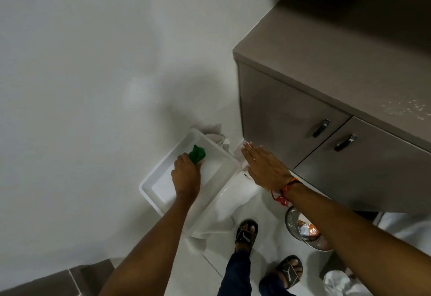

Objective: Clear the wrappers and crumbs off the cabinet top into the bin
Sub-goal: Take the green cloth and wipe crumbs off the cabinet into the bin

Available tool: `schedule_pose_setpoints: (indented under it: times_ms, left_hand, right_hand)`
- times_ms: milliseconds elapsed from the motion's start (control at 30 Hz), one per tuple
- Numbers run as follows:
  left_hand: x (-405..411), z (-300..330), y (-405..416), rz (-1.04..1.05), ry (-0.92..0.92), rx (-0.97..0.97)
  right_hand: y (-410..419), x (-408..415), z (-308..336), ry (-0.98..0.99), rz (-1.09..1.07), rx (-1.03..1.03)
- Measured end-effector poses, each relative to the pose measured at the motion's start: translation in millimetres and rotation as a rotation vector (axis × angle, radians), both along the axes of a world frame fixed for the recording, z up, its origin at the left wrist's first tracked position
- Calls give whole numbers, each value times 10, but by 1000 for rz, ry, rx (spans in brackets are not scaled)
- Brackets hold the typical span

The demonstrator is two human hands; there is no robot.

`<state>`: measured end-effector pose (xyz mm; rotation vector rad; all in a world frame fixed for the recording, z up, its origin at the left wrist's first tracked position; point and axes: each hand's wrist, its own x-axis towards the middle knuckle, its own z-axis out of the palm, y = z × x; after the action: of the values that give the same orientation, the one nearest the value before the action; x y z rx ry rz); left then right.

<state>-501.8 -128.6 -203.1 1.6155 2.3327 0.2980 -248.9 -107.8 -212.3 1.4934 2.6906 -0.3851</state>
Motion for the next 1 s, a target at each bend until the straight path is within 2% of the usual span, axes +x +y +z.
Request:
schedule_pose_setpoints:
  times_ms: [67, 133, 300, 467, 600, 800, 933, 1000]
  left_hand:
    - [148, 230, 153, -55, -63, 121]
    - [414, 430, 279, -214, -71, 223]
    - [1371, 398, 296, -807, 186, 361]
    - [2511, -289, -45, -1092, 104, -20]
    - [3112, -1175, -298, -1214, 111, -214]
    - [3373, -2864, -579, -1223, 100, -297]
    - [3202, -3665, -618, -1164, 114, -388]
    - [3050, -3898, -608, -1150, 130, -407]
  right_hand:
    - [54, 128, 70, 26, -19, 4]
    - [74, 297, 103, 55, -75, -18]
    - [-176, 833, -31, 76, -326, -149]
    - [-811, 1494, -585, 43, -570, -299]
    - [-1464, 1904, -1467, -62, -695, -411]
    - [-2343, 2093, -3239, -22, -755, -569]
    - [-2422, 1923, -4105, -60, -764, -688]
    - [-2334, 1805, -4353, 13, -804, -691]
